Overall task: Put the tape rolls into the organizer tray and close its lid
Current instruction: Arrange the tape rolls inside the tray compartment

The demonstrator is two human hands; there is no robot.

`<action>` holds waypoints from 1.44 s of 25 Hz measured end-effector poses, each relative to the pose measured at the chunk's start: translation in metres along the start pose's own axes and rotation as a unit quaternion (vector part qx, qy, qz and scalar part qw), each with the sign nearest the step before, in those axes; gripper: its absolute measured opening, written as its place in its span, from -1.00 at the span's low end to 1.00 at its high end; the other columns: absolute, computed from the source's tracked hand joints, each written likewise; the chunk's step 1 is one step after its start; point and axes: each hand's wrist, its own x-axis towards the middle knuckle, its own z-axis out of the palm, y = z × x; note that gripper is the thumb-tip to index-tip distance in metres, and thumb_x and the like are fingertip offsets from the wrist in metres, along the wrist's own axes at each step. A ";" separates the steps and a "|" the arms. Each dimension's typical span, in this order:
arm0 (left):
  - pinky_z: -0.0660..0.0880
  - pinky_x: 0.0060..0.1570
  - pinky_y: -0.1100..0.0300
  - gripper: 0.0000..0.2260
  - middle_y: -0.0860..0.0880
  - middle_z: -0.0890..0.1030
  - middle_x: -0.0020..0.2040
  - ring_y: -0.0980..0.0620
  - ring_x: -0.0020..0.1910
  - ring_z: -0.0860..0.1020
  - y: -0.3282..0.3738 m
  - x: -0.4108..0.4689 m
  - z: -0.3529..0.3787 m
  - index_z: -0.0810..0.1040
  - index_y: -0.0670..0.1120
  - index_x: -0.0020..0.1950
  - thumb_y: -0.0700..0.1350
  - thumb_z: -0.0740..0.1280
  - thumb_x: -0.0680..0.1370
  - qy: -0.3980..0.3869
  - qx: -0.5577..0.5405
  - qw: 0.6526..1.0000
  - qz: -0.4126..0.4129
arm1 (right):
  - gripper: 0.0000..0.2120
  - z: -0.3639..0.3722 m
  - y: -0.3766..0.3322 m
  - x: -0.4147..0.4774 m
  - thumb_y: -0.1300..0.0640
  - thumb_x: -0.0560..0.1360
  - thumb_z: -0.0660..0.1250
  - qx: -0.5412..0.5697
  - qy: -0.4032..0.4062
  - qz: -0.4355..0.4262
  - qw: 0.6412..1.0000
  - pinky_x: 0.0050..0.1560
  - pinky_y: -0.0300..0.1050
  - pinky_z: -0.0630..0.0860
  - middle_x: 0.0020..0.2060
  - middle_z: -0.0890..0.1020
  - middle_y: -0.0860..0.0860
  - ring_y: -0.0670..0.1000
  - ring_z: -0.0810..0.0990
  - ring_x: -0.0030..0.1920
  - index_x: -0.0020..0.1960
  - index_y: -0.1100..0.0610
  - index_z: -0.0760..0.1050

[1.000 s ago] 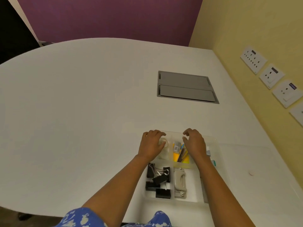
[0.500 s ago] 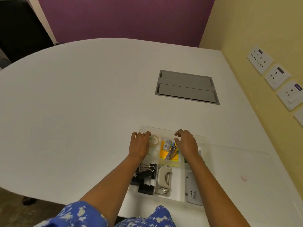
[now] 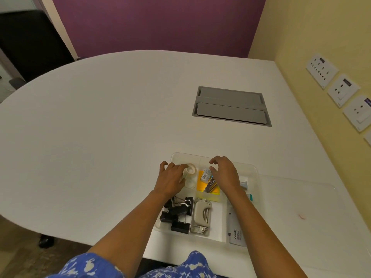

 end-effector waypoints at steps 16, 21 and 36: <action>0.11 0.37 0.01 -0.73 0.03 0.60 0.20 0.01 0.28 0.43 -0.001 0.011 -0.007 0.57 0.04 0.20 0.09 0.28 0.56 -0.075 0.067 0.995 -0.019 | -0.77 0.012 -0.021 -0.005 0.22 0.55 0.25 -0.016 -0.049 -0.078 0.996 0.12 -0.02 0.50 0.18 0.55 0.10 0.09 0.48 0.23 0.20 0.15 0.52; 0.15 0.31 0.04 -0.75 -0.03 0.62 0.15 -0.04 0.23 0.46 0.004 0.020 -0.008 0.63 -0.02 0.13 0.02 0.22 0.60 -0.070 0.100 0.992 -0.035 | -0.73 0.027 -0.036 0.005 0.15 0.59 0.20 -0.114 -0.061 -0.122 0.984 0.17 -0.04 0.42 0.18 0.57 0.10 0.11 0.46 0.22 0.22 0.13 0.56; 0.26 0.22 0.12 -0.79 -0.04 0.67 0.08 -0.03 0.10 0.54 -0.002 0.047 -0.001 0.61 -0.02 0.15 -0.15 0.23 0.60 -0.031 0.141 0.988 -0.050 | -0.71 0.063 -0.036 0.021 0.05 0.57 0.20 -0.208 -0.062 -0.116 0.969 0.22 -0.05 0.29 0.09 0.59 0.10 0.12 0.46 0.17 0.10 0.16 0.62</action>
